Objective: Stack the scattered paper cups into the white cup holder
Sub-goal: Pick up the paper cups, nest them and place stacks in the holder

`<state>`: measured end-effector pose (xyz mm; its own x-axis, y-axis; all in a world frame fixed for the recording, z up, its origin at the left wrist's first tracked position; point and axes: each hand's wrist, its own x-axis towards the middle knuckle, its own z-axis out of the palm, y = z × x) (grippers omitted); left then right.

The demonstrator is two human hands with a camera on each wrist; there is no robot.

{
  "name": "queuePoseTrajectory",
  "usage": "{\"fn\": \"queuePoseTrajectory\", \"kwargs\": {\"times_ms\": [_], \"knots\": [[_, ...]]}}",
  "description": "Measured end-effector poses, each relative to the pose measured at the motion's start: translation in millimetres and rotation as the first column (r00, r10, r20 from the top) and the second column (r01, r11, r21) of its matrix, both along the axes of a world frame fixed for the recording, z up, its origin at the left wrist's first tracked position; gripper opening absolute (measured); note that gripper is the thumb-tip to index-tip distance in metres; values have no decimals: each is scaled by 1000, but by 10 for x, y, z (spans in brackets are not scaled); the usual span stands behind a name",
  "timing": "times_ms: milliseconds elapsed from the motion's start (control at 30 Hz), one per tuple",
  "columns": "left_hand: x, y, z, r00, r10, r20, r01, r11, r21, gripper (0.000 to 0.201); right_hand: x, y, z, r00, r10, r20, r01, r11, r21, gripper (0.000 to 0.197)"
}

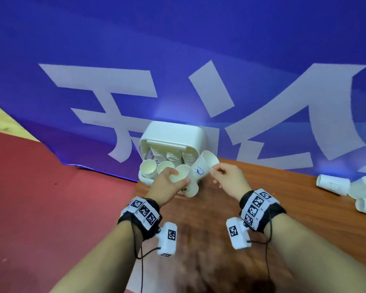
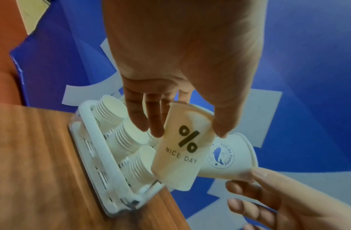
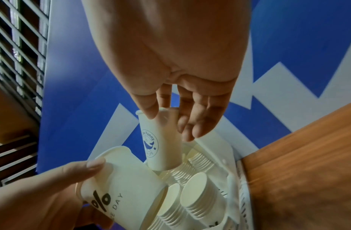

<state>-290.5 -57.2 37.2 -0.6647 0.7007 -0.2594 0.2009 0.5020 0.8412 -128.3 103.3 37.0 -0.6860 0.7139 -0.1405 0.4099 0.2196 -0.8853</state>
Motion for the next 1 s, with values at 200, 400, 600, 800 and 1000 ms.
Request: {"fn": "queuePoseTrajectory", "kwargs": {"times_ms": [200, 400, 600, 800, 1000], "knots": [[-737, -361, -2, 986, 155, -56, -152, 987, 60, 58, -652, -202, -45, 995, 70, 71, -79, 988, 136, 11], [-1310, -399, -141, 961, 254, -109, -241, 963, 119, 49, -1021, -231, -18, 990, 114, 84, -130, 968, 217, 14], [-1662, -281, -407, 950, 229, -211, -217, 973, 82, 61, -1416, -243, -198, 980, 160, 122, -190, 935, 300, 15], [-1835, -205, -736, 944, 88, -319, -112, 992, -58, 64, -1594, -245, -482, 954, 195, 229, -266, 903, 338, 17], [-1859, -162, -984, 937, 5, -349, -49, 992, -117, 78, -1686, -265, -698, 874, 247, 419, -416, 826, 380, 24]]}}
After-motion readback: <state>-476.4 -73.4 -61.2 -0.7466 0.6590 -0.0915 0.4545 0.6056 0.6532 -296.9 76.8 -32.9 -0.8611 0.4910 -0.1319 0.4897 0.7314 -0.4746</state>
